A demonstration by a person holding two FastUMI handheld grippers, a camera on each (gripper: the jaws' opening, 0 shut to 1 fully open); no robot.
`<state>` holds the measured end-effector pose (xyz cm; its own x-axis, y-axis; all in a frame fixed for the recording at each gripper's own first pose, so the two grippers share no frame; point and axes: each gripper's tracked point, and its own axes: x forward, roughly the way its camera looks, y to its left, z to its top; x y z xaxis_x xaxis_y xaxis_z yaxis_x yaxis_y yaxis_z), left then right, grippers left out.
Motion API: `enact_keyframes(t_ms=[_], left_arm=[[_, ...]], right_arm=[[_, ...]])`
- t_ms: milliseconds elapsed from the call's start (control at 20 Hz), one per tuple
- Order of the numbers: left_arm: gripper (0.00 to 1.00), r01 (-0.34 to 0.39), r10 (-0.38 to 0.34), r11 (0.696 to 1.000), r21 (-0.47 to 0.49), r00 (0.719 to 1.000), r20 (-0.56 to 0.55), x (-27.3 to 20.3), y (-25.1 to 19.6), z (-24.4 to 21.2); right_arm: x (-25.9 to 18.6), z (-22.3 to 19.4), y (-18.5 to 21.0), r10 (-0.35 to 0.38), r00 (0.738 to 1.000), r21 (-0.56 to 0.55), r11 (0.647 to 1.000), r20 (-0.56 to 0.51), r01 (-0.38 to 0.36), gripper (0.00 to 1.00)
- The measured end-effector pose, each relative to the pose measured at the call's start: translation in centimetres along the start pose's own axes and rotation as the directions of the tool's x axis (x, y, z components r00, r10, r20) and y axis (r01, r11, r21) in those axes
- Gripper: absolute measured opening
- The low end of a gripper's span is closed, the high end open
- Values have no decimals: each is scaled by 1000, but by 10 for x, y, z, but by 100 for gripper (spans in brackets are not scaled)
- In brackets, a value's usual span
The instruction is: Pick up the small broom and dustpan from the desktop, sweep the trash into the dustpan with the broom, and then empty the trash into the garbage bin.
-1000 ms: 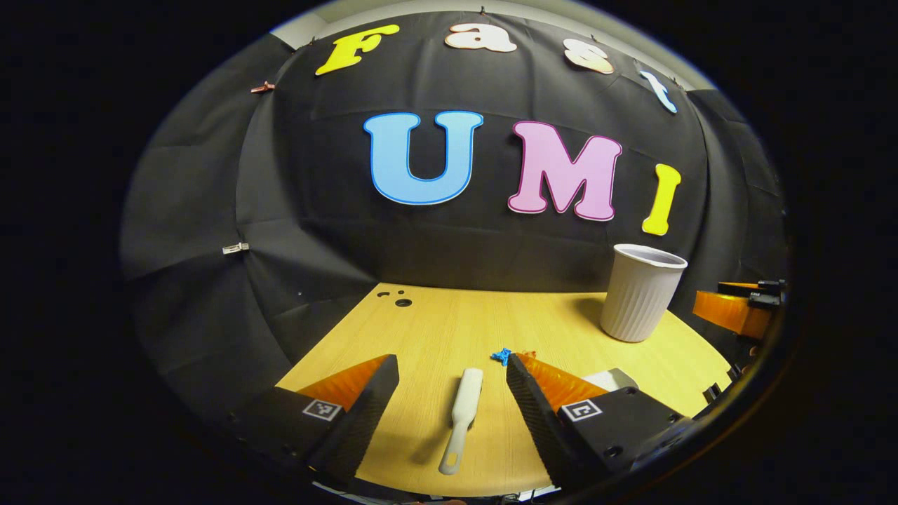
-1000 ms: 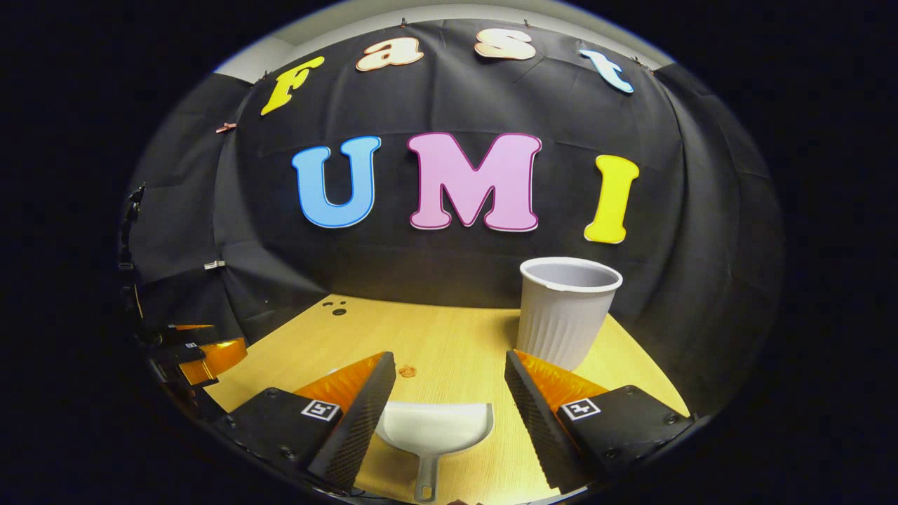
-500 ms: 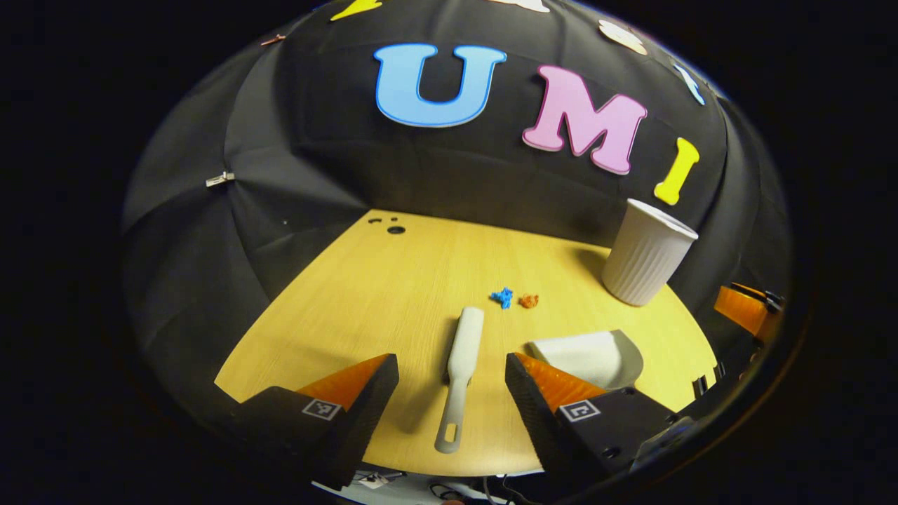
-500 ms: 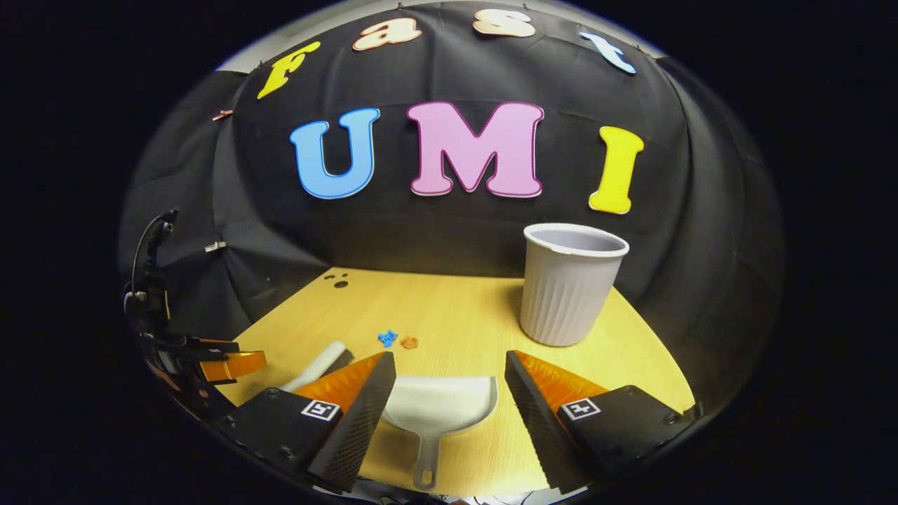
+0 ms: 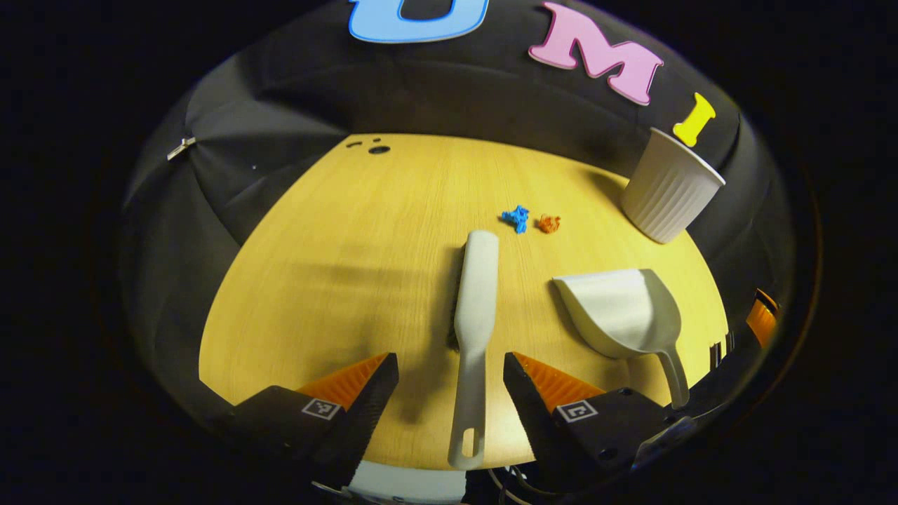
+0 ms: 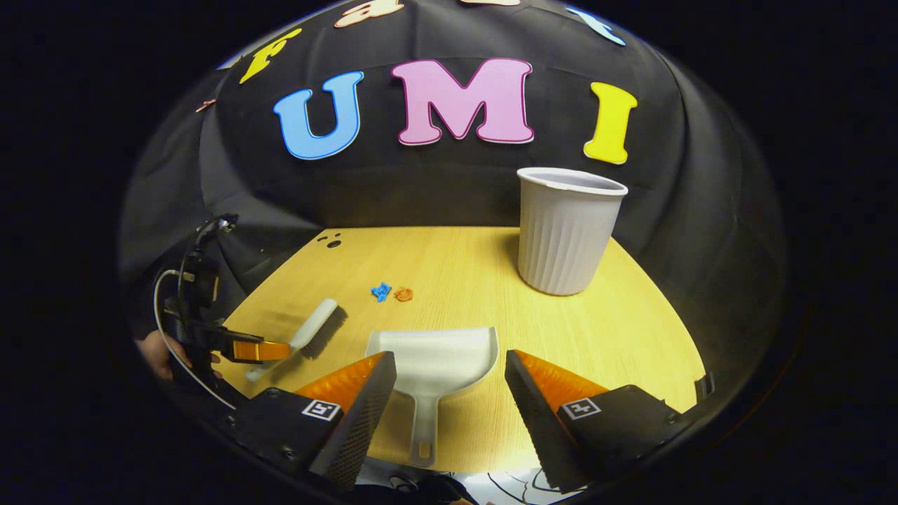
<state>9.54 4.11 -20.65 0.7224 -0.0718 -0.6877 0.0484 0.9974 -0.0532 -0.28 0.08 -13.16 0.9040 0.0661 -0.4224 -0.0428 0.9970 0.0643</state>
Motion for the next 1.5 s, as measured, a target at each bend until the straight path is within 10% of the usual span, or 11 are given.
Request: enact_keyframes(t_ms=[600,1100,1500], left_arm=[[87,-27,49,992,122,982,-183,66,-8,-3],[43,-40,60,990,134,987,-151,74,-12,-4],[30,-17,29,990,142,996,-86,74,-12,-3]], right_arm=[[12,-38,10,43,991,8,999,-127,-42,99],[25,-50,7,38,980,32,999,-193,-32,99],[32,-67,2,42,959,42,999,-279,-32,99]])
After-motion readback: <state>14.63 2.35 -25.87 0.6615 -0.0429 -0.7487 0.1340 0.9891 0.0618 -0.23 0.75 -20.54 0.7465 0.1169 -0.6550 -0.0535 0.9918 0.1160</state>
